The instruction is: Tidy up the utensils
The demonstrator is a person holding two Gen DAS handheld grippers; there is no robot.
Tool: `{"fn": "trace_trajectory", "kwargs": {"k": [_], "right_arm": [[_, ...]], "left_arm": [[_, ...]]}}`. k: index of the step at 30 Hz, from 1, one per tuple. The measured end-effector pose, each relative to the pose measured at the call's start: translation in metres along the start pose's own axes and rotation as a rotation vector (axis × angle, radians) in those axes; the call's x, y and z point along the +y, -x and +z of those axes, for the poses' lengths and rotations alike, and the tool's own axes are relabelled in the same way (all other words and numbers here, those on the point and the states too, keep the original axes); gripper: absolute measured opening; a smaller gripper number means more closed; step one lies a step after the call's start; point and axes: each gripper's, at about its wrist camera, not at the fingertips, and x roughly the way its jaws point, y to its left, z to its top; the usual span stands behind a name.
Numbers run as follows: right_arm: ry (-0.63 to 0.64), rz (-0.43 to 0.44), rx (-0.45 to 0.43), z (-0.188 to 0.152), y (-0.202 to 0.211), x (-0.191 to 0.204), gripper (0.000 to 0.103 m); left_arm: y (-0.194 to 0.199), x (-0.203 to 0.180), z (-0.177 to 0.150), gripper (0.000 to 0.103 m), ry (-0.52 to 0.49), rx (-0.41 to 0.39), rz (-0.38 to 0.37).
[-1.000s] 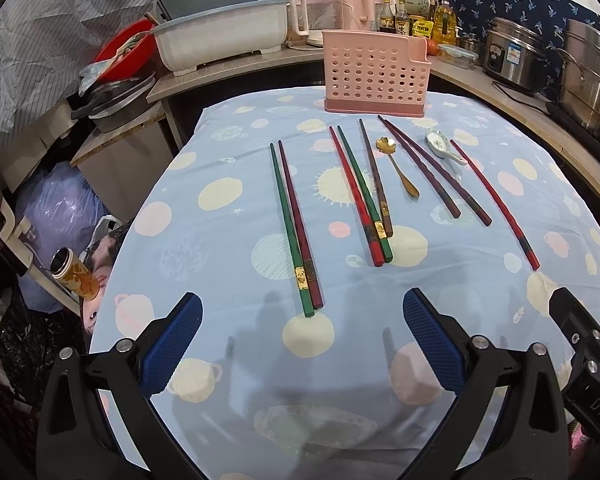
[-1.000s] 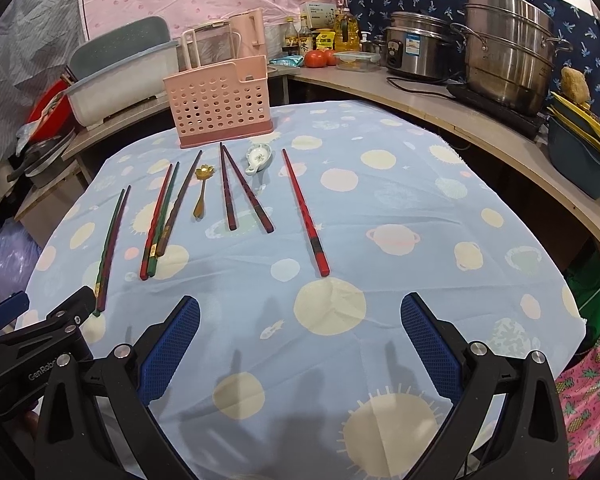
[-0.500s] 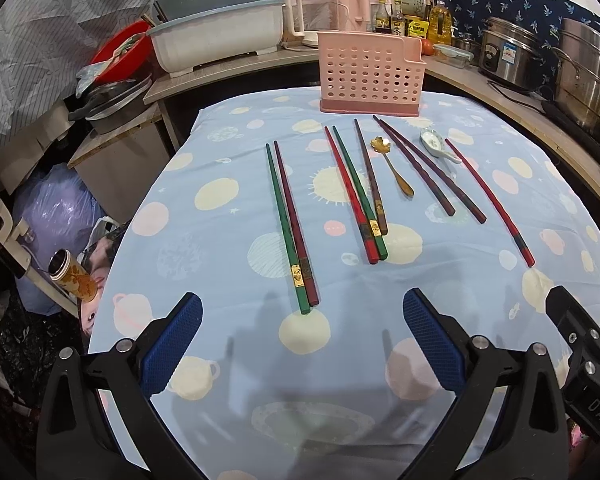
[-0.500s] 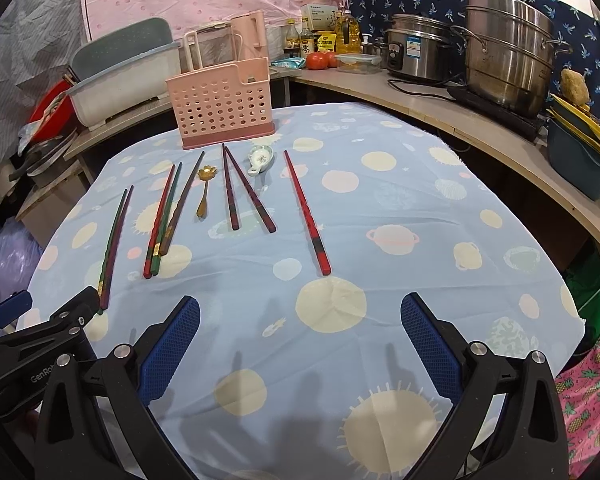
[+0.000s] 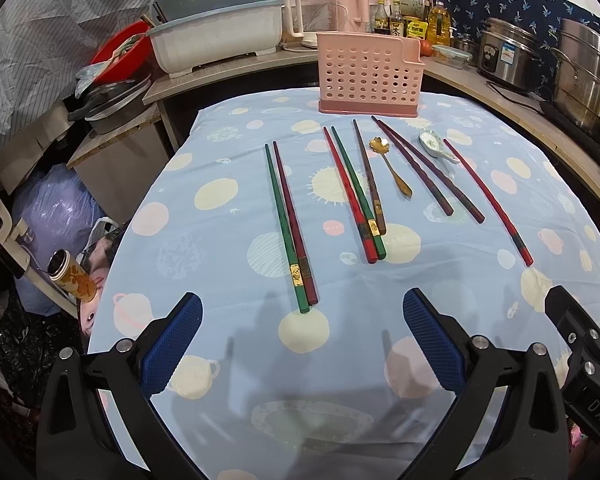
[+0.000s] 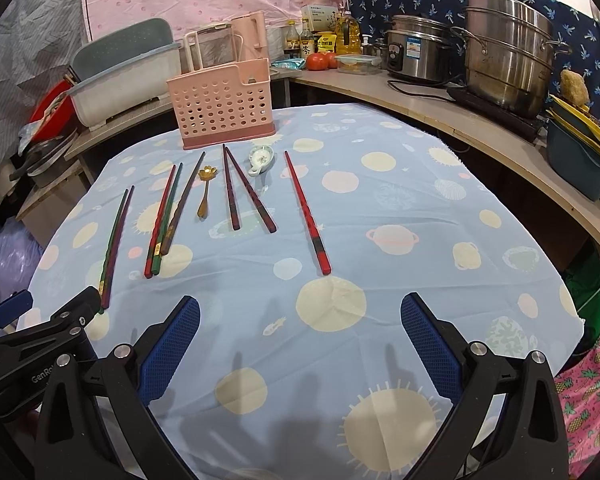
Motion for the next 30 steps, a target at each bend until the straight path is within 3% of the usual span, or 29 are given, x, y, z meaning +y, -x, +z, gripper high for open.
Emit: {"fn": "trace_trajectory", "kwargs": {"k": [30], "right_arm": [[-0.015, -0.008, 0.016, 0.0006, -0.0047, -0.0079, 0.096]], "left_arm": [[-0.0084, 0.0046, -0.0015, 0.096, 0.02, 0.021, -0.008]]}}
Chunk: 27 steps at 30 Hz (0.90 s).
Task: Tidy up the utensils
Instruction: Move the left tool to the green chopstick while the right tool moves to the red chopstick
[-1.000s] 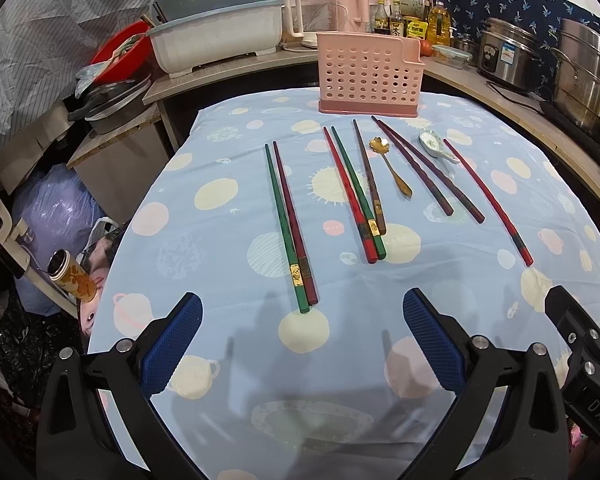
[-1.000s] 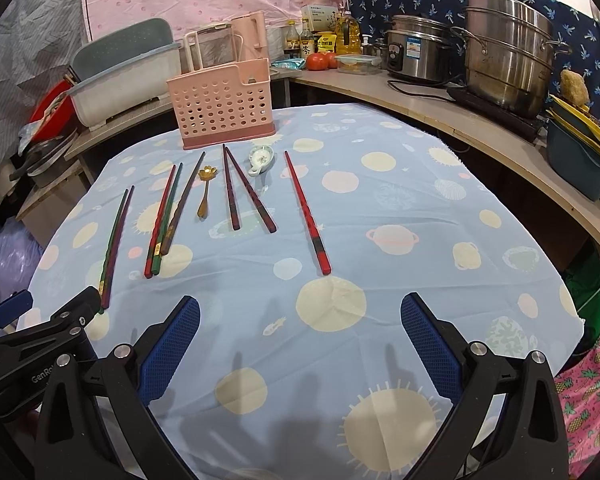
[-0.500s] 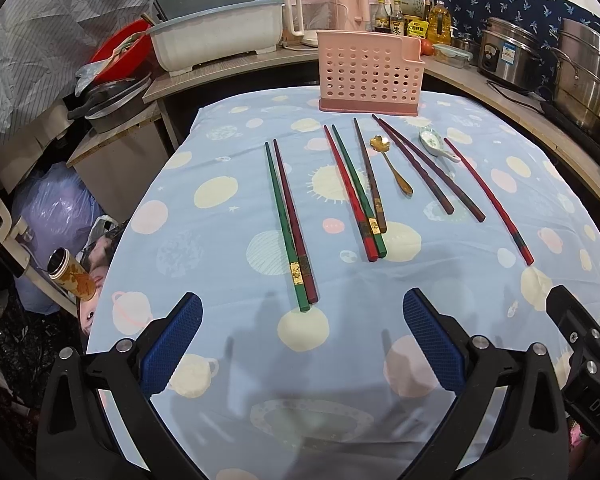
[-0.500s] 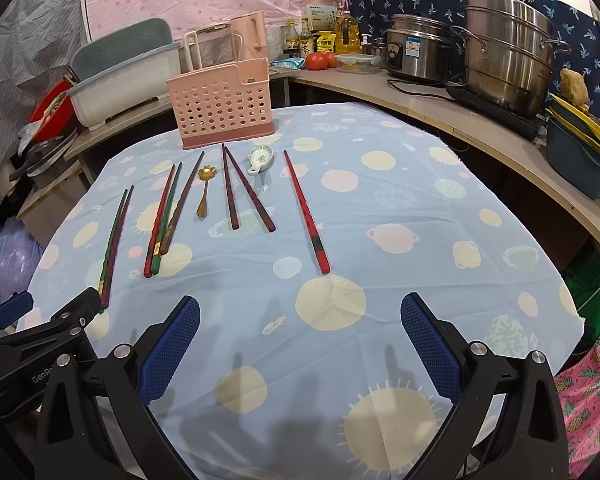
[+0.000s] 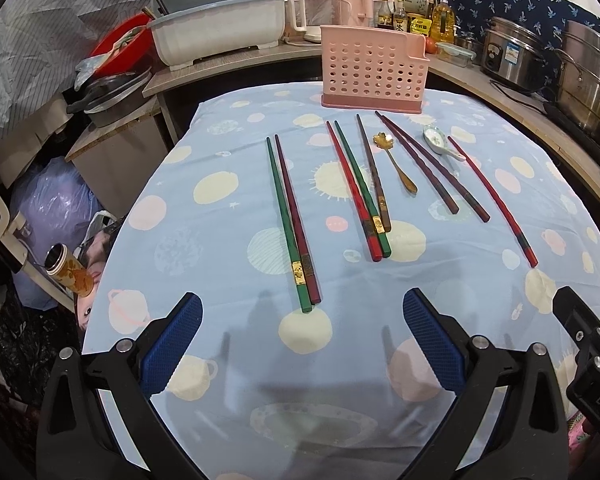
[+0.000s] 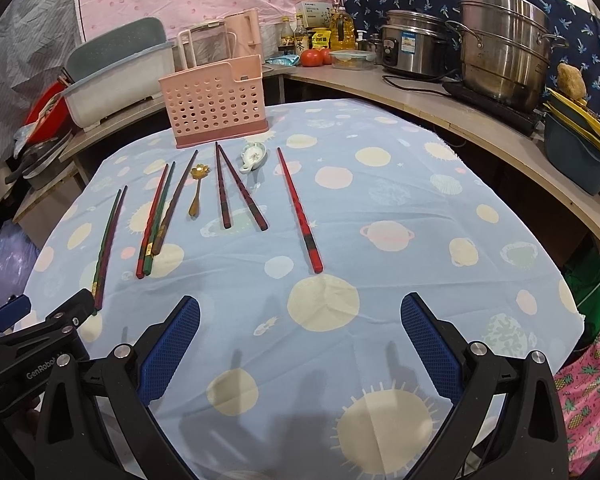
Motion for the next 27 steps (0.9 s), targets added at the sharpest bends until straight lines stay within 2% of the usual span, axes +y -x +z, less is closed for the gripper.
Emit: {"fn": "trace_trajectory", "kwargs": {"k": [9, 12, 19, 27], "right_arm": [[-0.038, -0.04, 0.038, 0.007, -0.026, -0.02, 0.096], [-0.049, -0.048, 0.052, 0.01, -0.035, -0.024, 0.096], [-0.033, -0.046, 0.055, 0.021, -0.047, -0.016, 0.096], [-0.018, -0.034, 0.061, 0.027, -0.054, -0.008, 0.096]], "left_arm": [[-0.036, 0.045, 0.01, 0.096, 0.091, 0.062, 0.056], [-0.045, 0.056, 0.012, 0.096, 0.113, 0.077, 0.053], [-0.055, 0.052, 0.017, 0.095, 0.097, 0.087, 0.029], [-0.066, 0.051, 0.017, 0.095, 0.09, 0.107, 0.043]]}}
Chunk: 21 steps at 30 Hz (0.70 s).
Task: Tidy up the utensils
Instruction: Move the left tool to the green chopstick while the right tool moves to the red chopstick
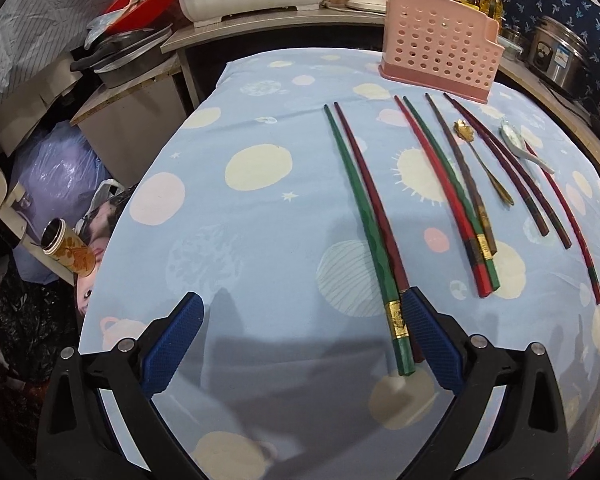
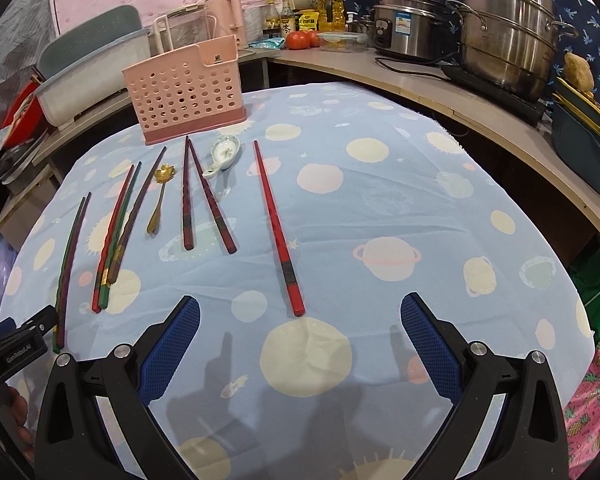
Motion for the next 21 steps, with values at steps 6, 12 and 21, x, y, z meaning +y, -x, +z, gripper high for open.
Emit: {"fn": "trace_trajectory", "kwargs": {"k": [6, 12, 21], "right_arm": [[0.004, 0.006, 0.007, 0.001, -0.003, 0.003, 0.096], [0.006, 0.007, 0.008, 0.001, -0.004, 0.004, 0.096], [0.0, 0.005, 0.005, 0.001, -0.003, 0.003, 0.096]], "left_arm": [[0.0, 0.007, -0.001, 0.096, 0.003, -0.011, 0.018], [0.004, 0.005, 0.002, 0.095, 0.001, -0.014, -0.013], [0.0, 0.005, 0.0, 0.095, 0.003, 0.0, 0.003]]}}
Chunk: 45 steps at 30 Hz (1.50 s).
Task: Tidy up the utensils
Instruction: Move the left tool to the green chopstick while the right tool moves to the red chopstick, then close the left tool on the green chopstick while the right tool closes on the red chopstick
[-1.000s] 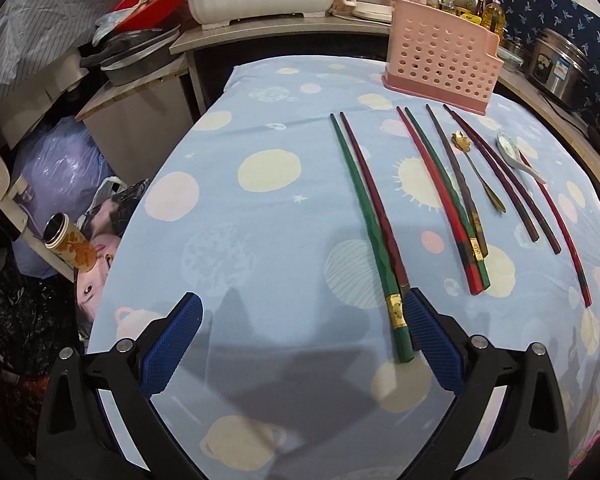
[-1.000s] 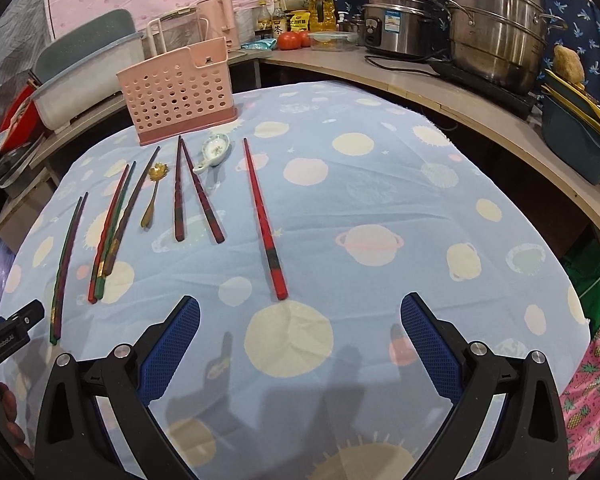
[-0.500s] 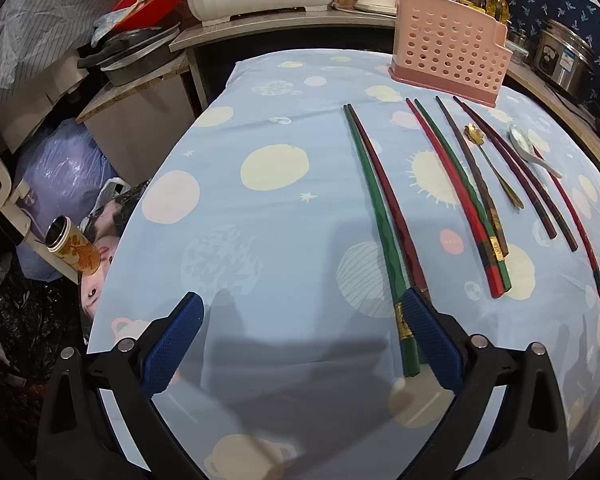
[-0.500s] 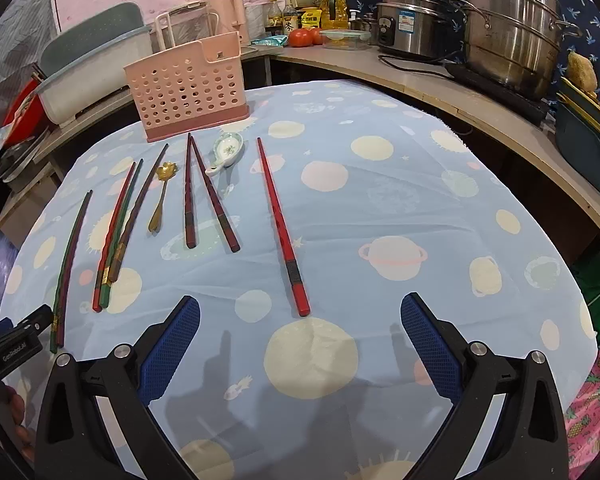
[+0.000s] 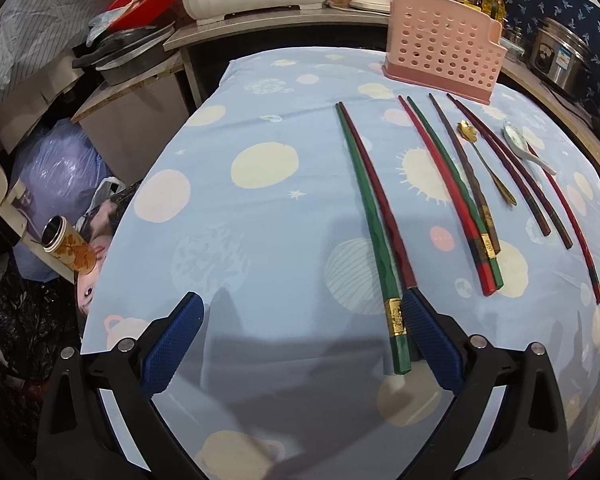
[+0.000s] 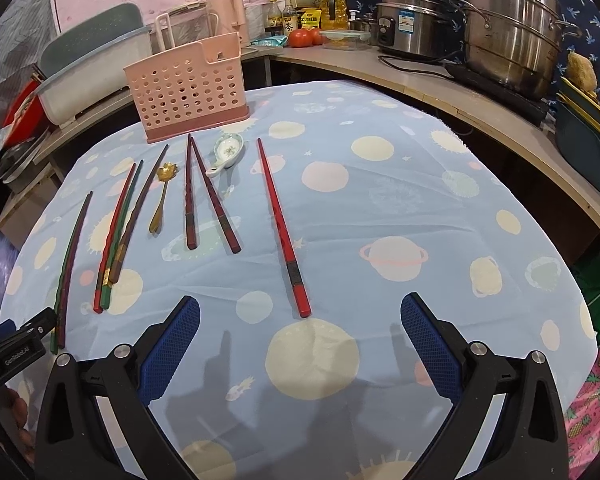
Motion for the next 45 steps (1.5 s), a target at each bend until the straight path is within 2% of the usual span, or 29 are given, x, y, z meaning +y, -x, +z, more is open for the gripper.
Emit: {"fn": "trace_trajectory", "kwargs": {"k": [7, 9, 13, 18, 24, 26, 30, 33, 41, 43, 45], "right_arm": [[0.005, 0.006, 0.008, 0.0, -0.002, 0.002, 0.096], [0.007, 0.013, 0.011, 0.0, -0.005, 0.003, 0.096], [0.008, 0.026, 0.016, 0.004, -0.011, 0.002, 0.096], [0.009, 0.038, 0.032, 0.013, -0.023, 0.004, 0.091], [0.033, 0.047, 0.063, 0.017, -0.041, 0.009, 0.08], [0.038, 0.059, 0.08, 0.016, -0.045, 0.01, 0.07], [0.046, 0.066, 0.087, 0.013, -0.047, 0.01, 0.065], [0.042, 0.072, 0.088, 0.012, -0.045, 0.008, 0.056], [0.035, 0.095, 0.101, 0.009, -0.038, 0.002, 0.015], [0.031, 0.106, 0.104, 0.006, -0.035, 0.001, 0.009], [0.027, 0.117, 0.105, 0.002, -0.031, 0.0, 0.007]], "left_arm": [[-0.002, 0.005, -0.003, 0.096, 0.0, 0.003, 0.007], [-0.006, 0.001, -0.003, 0.092, -0.002, 0.025, -0.012], [-0.006, -0.003, -0.004, 0.089, -0.016, 0.015, -0.021], [-0.003, -0.008, -0.002, 0.073, -0.03, 0.008, -0.04], [0.0, -0.013, -0.002, 0.062, -0.041, 0.011, -0.059], [0.002, -0.014, -0.002, 0.057, -0.043, 0.012, -0.069], [0.004, -0.017, -0.004, 0.044, -0.054, 0.012, -0.083], [0.006, -0.02, -0.005, 0.035, -0.062, 0.015, -0.102], [0.01, -0.021, -0.008, 0.015, -0.057, 0.026, -0.133], [0.011, -0.02, -0.009, 0.011, -0.058, 0.03, -0.141], [0.013, -0.02, -0.011, 0.007, -0.057, 0.03, -0.142]]}}
